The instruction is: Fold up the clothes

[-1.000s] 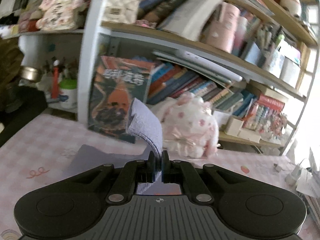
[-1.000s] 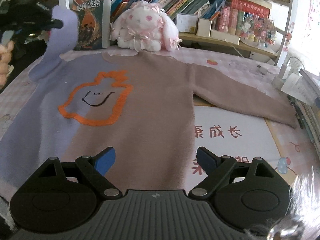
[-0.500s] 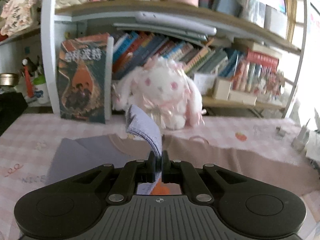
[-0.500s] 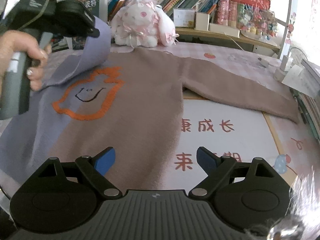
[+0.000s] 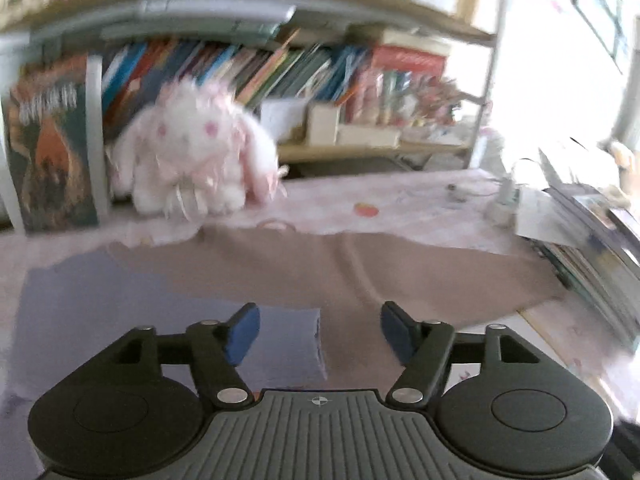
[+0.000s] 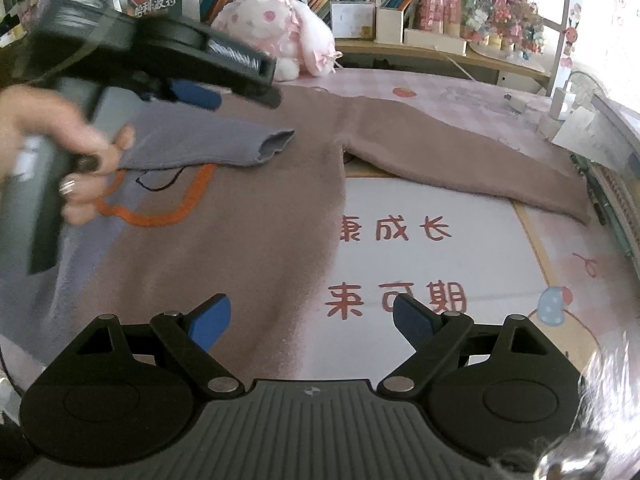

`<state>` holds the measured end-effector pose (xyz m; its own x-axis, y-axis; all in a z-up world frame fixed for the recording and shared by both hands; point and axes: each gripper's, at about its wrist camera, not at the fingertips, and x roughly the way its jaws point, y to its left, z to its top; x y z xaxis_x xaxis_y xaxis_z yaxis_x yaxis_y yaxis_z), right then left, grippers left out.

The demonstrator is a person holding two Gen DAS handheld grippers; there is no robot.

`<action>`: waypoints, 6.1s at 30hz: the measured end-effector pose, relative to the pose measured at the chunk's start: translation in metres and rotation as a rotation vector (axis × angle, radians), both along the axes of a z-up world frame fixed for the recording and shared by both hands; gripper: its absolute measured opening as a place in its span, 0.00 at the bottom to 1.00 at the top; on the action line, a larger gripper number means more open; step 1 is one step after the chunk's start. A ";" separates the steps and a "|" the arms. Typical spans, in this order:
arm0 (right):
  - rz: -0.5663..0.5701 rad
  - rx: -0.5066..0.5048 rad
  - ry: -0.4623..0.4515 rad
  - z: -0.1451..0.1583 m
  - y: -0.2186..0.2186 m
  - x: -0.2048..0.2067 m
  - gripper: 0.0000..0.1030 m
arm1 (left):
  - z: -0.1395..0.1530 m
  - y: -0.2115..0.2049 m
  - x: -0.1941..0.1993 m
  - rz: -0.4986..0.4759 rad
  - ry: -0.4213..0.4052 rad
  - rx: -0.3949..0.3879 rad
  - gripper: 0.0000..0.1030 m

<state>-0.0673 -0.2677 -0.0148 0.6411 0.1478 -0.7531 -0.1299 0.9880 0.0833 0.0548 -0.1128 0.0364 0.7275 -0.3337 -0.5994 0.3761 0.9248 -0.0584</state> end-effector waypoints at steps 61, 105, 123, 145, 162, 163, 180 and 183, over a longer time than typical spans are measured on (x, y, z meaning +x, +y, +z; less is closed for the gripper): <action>-0.099 0.019 0.108 -0.011 0.068 0.004 0.12 | -0.042 0.262 -0.088 0.503 0.220 -0.111 0.04; -0.166 -0.022 0.026 0.015 0.097 -0.031 0.58 | -0.020 0.252 -0.123 0.371 0.134 -0.011 0.47; -0.282 -0.077 -0.007 0.018 0.110 -0.079 0.74 | -0.025 0.214 -0.154 0.169 0.107 0.019 0.73; -0.374 -0.135 -0.040 0.028 0.095 -0.091 0.74 | -0.026 0.174 -0.138 0.037 0.085 0.020 0.78; -0.350 -0.075 -0.045 0.013 0.003 -0.042 0.74 | -0.032 0.092 -0.100 0.186 0.130 0.075 0.78; -0.346 -0.067 -0.045 0.013 -0.008 -0.035 0.74 | -0.031 0.085 -0.098 0.204 0.129 0.072 0.78; -0.267 0.005 -0.044 -0.009 -0.146 0.068 0.74 | -0.036 0.021 -0.101 0.506 0.184 0.100 0.78; -0.270 0.022 -0.030 -0.014 -0.157 0.078 0.73 | -0.035 0.019 -0.101 0.533 0.172 0.086 0.78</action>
